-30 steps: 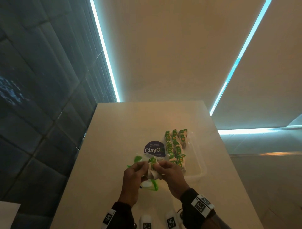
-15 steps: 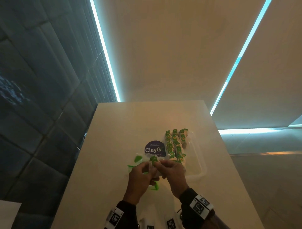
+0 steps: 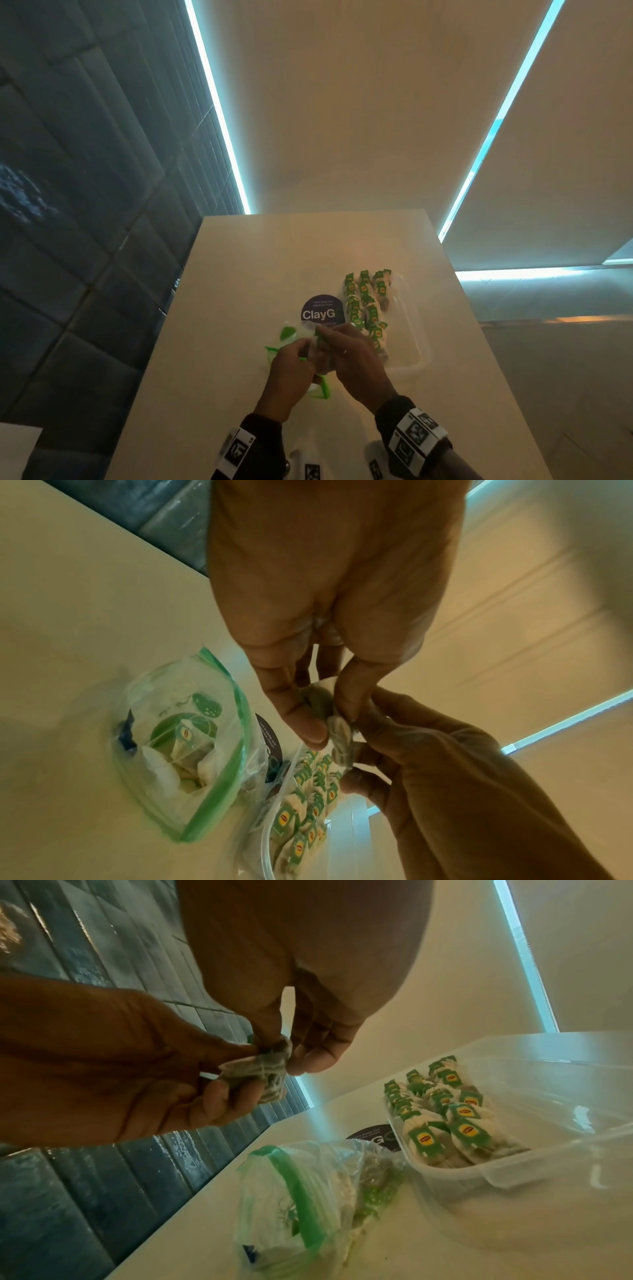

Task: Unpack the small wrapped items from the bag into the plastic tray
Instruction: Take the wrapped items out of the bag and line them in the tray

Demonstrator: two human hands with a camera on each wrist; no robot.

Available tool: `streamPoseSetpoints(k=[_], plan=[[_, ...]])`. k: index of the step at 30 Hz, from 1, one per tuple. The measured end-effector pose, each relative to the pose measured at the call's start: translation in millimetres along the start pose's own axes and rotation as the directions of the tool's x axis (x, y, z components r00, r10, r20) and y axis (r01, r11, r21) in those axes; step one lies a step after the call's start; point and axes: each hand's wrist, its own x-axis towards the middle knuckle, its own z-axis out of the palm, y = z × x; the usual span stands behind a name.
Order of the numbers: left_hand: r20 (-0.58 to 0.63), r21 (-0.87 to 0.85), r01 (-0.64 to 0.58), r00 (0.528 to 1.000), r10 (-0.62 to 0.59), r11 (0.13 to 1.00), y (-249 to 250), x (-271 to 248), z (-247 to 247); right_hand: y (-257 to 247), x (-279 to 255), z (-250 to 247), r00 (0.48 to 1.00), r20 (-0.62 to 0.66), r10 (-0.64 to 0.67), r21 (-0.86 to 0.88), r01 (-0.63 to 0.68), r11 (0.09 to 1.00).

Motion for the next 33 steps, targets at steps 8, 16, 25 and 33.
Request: streamPoseSetpoints(k=[8, 16, 25, 33], plan=[[0.010, 0.122, -0.056, 0.998, 0.055, 0.991, 3, 2, -2, -7, 5, -3, 0.997, -0.052, 0.049, 0.091, -0.044, 0.995], [0.024, 0.099, -0.112, 0.994, 0.110, 0.989, -3, 5, 3, -11, 10, -8, 0.962, -0.187, 0.200, 0.276, -0.144, 0.950], [-0.087, 0.123, -0.138, 0.985, 0.149, 0.983, -6, 20, 15, -16, 5, -8, 0.888, 0.042, 0.459, 0.706, -0.351, 0.615], [-0.102, 0.172, -0.170, 0.977, 0.189, 0.970, -9, 28, 22, -15, 5, -7, 0.898, 0.011, 0.439, 0.646, -0.342, 0.683]])
